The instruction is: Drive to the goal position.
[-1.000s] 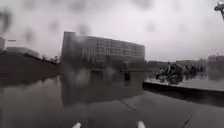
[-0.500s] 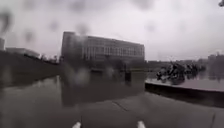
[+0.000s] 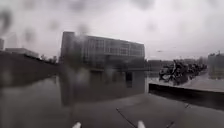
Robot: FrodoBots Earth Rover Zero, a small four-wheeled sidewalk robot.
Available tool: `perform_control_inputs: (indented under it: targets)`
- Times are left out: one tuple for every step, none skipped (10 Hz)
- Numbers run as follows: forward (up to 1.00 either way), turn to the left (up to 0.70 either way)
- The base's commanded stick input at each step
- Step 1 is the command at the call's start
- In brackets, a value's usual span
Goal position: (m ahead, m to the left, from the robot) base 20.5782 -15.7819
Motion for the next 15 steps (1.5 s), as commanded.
perform_control_inputs:
  targets:
    - [0.7, 0.01]
    - [0.7, 0.01]
    - [0.7, 0.01]
    - [0.7, 0.01]
    - [0.7, 0.01]
    - [0.7, 0.01]
    - [0.7, 0.01]
    - [0.7, 0.01]
    - [0.7, 0.01]
    - [0.7, 0.01]
    - [0.7, 0.01]
    - [0.7, 0.01]
    - [0.7, 0.01]
    - [0.7, 0.01]
    - [0.7, 0.01]
